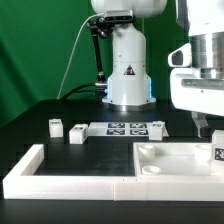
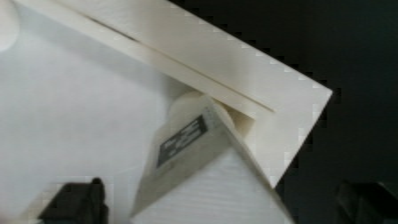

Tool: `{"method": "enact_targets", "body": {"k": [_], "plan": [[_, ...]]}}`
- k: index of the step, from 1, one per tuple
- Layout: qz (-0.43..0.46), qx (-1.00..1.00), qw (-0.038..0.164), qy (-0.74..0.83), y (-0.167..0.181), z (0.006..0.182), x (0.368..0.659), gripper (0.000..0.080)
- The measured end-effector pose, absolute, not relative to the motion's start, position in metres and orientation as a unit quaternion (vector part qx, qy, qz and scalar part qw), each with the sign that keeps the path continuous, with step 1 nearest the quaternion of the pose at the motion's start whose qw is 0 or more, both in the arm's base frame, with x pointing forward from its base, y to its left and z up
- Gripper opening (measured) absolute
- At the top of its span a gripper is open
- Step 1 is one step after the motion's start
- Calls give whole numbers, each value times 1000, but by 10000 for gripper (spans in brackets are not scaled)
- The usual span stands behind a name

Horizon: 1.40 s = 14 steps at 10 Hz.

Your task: Assemble one leg

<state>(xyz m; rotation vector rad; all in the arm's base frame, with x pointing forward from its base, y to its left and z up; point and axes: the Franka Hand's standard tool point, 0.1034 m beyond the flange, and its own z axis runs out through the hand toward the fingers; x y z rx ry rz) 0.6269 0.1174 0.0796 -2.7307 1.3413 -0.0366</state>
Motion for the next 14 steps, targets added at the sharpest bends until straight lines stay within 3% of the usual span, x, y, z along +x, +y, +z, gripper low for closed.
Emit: {"method": "enact_targets", "body": {"k": [3, 7, 9, 10, 11, 14], "plan": [[-19, -952, 32, 305, 117, 79, 630, 648], [-24, -981, 27, 191, 113, 78, 631, 648], [-24, -981, 27, 192, 113, 78, 631, 370], [-23, -979, 28, 203, 113, 78, 631, 370], [-23, -977, 28, 210, 113, 78, 631, 290], [-20, -940, 35, 339, 111, 78, 630, 290]]}}
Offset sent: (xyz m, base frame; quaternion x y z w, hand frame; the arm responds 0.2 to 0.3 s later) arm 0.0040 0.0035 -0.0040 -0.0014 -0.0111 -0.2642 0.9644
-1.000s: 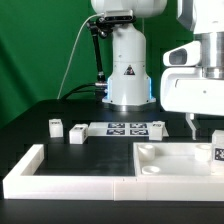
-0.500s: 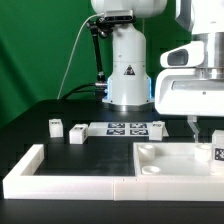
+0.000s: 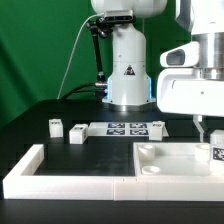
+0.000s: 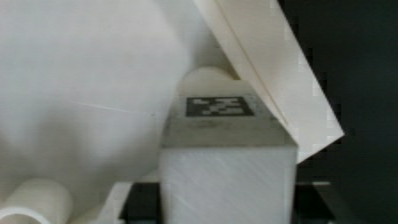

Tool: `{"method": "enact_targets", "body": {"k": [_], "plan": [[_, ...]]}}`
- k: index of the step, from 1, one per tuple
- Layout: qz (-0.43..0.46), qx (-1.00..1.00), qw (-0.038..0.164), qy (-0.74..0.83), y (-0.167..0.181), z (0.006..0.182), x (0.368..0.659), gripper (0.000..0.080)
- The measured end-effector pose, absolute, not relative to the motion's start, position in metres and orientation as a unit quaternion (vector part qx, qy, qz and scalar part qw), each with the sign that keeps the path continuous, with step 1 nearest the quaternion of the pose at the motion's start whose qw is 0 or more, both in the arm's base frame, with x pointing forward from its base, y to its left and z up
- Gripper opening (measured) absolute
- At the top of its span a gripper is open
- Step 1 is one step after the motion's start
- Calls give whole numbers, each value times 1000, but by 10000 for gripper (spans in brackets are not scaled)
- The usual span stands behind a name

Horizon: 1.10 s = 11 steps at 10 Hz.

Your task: Assemble one leg

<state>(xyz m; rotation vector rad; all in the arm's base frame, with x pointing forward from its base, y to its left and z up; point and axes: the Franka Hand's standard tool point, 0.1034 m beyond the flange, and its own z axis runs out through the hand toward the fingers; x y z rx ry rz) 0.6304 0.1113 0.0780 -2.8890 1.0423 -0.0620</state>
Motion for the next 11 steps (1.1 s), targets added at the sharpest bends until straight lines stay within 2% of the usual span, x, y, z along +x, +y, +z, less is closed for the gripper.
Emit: {"method": "enact_targets", "body": {"k": [5, 9, 11], "plan": [[-19, -793, 61, 606, 108, 77, 623, 290], [2, -598, 82, 798, 111, 77, 620, 291], [5, -518, 80, 851, 110, 77, 620, 294]]}}
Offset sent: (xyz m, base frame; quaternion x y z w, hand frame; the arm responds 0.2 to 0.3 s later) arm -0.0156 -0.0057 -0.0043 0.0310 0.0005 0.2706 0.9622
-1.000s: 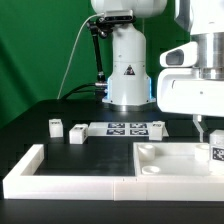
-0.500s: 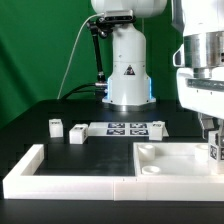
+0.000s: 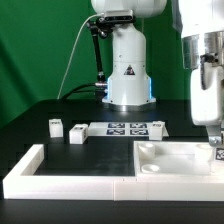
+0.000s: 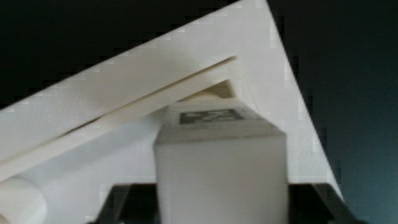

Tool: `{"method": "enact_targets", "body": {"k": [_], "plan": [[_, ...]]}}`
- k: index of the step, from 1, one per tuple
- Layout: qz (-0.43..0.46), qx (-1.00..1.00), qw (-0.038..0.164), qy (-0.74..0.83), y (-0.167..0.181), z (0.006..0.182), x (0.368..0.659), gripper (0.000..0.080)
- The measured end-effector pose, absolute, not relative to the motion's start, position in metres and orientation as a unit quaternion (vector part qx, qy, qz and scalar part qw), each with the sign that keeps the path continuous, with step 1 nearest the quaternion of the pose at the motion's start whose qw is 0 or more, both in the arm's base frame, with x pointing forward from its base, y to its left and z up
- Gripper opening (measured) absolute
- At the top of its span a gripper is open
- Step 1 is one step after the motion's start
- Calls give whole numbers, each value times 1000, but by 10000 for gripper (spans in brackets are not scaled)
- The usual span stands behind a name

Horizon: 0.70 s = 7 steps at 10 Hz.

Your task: Assemble one leg

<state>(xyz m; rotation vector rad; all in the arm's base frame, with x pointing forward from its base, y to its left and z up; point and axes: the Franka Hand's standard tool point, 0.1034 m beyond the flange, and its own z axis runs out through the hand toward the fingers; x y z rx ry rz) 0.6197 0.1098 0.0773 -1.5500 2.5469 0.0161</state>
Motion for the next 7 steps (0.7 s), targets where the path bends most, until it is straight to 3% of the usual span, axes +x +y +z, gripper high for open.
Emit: {"method": "enact_targets", "body": {"k": [6, 7], "plan": [[9, -520, 77, 851, 103, 76, 618, 297], [9, -520, 77, 851, 103, 76, 618, 469]]}}
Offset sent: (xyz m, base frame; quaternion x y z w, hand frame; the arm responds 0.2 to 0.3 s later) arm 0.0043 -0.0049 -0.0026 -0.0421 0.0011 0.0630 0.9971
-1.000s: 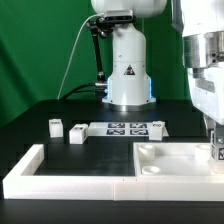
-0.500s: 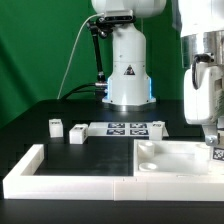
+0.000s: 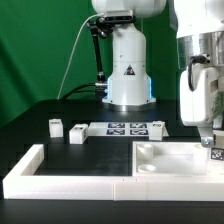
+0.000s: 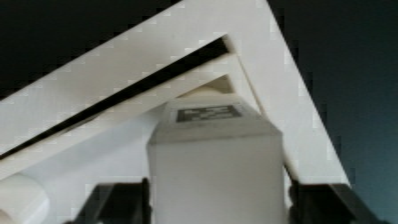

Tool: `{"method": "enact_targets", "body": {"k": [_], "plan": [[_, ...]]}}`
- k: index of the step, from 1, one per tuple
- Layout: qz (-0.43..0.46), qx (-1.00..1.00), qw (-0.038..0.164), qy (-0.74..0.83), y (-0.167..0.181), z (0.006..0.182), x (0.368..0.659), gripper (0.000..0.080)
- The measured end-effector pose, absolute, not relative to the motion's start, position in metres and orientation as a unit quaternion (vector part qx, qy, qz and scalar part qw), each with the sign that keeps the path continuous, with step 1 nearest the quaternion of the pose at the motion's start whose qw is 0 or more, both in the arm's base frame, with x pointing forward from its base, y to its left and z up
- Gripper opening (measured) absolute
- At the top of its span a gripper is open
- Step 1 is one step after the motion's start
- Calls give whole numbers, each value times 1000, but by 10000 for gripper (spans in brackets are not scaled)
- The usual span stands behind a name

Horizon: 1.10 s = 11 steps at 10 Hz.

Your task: Assemble one leg

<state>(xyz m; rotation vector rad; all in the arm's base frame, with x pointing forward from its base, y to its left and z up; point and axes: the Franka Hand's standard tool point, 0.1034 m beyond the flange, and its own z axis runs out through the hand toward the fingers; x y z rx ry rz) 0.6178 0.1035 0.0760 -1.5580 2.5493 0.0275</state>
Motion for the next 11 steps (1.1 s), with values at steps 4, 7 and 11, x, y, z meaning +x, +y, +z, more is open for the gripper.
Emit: {"method": "enact_targets", "body": {"k": [4, 7, 11], "plan": [[9, -520, 77, 850, 104, 76, 618, 640], [8, -542, 76, 837, 103, 76, 617, 649], [1, -620, 76, 781, 101, 76, 618, 649]]}}
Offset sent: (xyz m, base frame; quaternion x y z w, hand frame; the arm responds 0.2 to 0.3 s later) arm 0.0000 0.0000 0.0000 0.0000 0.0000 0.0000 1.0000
